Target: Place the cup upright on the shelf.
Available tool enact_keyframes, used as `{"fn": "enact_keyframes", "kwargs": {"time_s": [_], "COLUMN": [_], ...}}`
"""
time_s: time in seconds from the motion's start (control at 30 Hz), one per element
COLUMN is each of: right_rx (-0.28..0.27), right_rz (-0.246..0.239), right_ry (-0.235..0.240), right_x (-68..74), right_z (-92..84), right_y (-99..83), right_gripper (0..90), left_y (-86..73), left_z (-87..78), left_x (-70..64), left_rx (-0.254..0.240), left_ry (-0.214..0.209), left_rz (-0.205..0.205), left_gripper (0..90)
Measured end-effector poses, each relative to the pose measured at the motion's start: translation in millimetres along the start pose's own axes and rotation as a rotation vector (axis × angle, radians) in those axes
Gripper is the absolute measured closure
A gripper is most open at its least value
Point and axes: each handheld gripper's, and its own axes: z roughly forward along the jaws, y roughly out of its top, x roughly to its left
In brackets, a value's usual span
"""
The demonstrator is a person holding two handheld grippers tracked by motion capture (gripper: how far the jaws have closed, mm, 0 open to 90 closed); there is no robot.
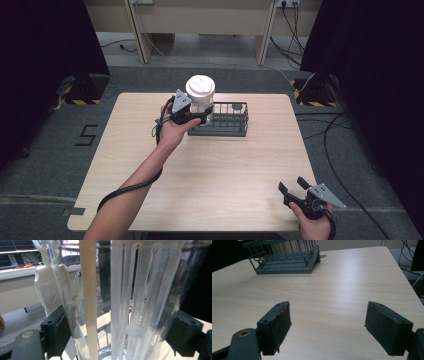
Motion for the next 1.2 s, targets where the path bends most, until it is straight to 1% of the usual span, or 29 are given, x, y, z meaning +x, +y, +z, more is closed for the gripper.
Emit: {"fn": "enact_keyframes", "kwargs": {"time_s": [0.6, 0.83, 1.2], "right_rx": [0.006, 0.006, 0.007], "right_rz": [0.005, 0.007, 0.01], "right_ry": [0.004, 0.004, 0.006], "right_x": [-0.4, -0.5, -1.1], "right_z": [-0.3, -0.2, -0.2], "right_y": [0.2, 0.2, 0.2], "right_gripper": [21.1, 21.1, 21.1], "left_y": [12.0, 13.4, 14.0], "left_z": [17.0, 22.1, 34.2], "left_x": [-3.0, -3.6, -4.6], "left_rx": [-0.003, 0.002, 0.009], "left_ry": [0.001, 0.002, 0.004], "left_rz": [0.001, 0.0, -0.017], "left_gripper": [17.4, 17.4, 17.4]}}
